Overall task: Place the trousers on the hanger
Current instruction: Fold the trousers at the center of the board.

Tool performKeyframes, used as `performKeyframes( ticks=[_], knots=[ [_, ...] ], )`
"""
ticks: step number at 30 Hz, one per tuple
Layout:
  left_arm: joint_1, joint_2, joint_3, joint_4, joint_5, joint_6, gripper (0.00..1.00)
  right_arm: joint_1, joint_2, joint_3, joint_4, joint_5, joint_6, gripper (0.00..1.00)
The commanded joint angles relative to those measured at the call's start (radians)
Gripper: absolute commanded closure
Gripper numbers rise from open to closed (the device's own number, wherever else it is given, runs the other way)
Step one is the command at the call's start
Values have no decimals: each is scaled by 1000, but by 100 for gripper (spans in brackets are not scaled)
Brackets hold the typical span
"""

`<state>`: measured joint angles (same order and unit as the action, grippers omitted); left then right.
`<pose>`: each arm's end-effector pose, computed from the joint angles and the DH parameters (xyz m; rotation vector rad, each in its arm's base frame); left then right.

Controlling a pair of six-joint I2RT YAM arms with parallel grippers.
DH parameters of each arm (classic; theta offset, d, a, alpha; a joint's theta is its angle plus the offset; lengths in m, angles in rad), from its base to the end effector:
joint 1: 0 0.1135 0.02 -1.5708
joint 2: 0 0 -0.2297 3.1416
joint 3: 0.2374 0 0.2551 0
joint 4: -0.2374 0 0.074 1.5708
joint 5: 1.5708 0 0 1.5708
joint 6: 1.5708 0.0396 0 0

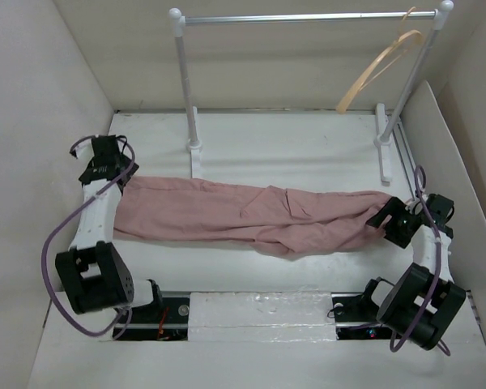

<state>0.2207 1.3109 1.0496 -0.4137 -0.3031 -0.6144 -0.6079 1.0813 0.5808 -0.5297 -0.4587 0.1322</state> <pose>0.2933 0.0779 0.2595 -1.0428 1.9514 0.1231 0.1862 -0.1082 0.1560 0.7491 2.3756 0.4017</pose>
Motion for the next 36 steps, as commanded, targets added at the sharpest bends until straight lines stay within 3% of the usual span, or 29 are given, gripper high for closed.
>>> performKeyframes(
  ticks=[1, 4, 12, 21, 25, 26, 29, 36],
  knots=[
    [-26, 169, 96, -19, -11, 73, 28, 20, 2, 14, 65, -23, 7, 20],
    [-38, 313, 196, -69, -28, 85, 28, 30, 6, 14, 77, -21, 0, 20],
    [-66, 468, 317, -71, -24, 99, 28, 39, 2, -21, 122, -46, -11, 20],
    [-75, 494, 299, -2, 1, 100, 22, 68, 6, -36, 137, -43, -26, 20],
    [-75, 537, 314, -20, -11, 90, 36, 77, 16, -30, 140, -44, -31, 20],
    [-75, 541, 320, -23, -14, 85, 55, 77, 16, -30, 137, -44, -34, 20],
    [-75, 534, 335, -27, -28, 79, 98, 77, 11, -35, 132, -29, -39, 20],
    [-75, 452, 368, -88, -132, 113, 100, 77, 22, -58, 158, -8, -6, 20]
  ],
)
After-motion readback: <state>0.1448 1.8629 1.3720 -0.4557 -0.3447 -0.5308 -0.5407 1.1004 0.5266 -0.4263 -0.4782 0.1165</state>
